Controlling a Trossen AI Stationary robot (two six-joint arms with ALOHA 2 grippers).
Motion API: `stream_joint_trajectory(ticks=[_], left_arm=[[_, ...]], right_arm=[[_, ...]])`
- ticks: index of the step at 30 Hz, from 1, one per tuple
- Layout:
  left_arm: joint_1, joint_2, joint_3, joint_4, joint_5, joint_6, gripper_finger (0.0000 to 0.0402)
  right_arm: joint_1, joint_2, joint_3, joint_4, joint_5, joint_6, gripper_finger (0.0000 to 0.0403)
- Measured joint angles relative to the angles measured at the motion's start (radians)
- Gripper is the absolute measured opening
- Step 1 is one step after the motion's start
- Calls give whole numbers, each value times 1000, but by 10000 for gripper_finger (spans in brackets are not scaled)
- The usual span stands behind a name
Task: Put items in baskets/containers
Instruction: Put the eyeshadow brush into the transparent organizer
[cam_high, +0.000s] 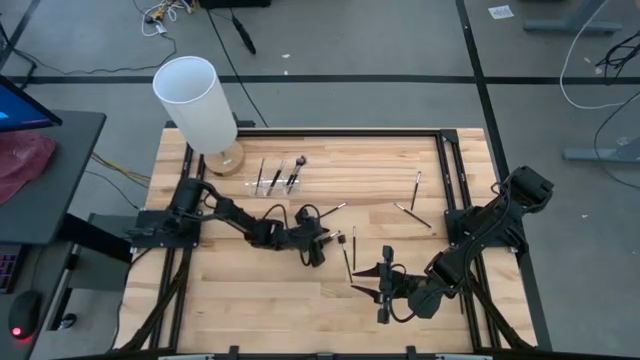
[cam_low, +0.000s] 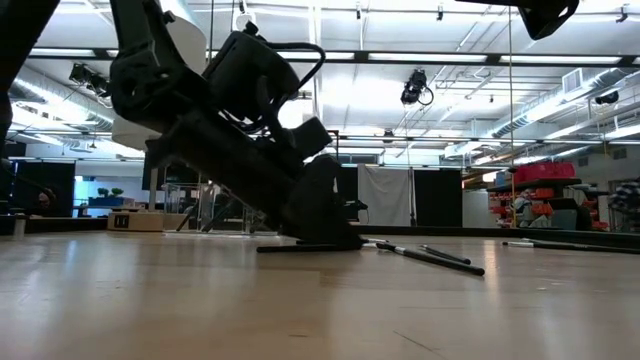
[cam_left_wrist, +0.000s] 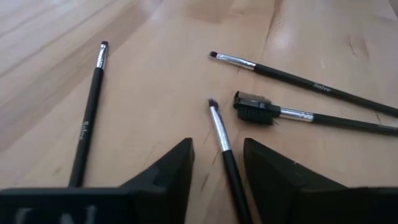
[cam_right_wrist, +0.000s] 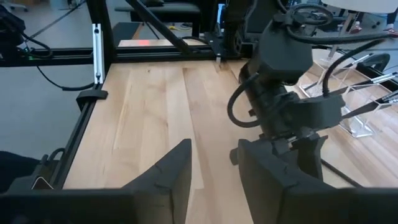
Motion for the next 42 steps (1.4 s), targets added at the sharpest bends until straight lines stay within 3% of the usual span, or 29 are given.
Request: stream_joint_trajectory(ticks=[7,9,30,42], left_arm=[[6,-3,1,-51,-4,14,25],[5,-3,0,-51,-3,22,14],[-20,-66,-6,-64,24,51,14],[-24,-61,-5,-58,11,43,49]], right_arm=[[0,0,0,0,0,0,135],[0,0,0,0,0,0,135],[0,1,0,-1,-1,0,135],[0,1,0,-1,-1,0,135]])
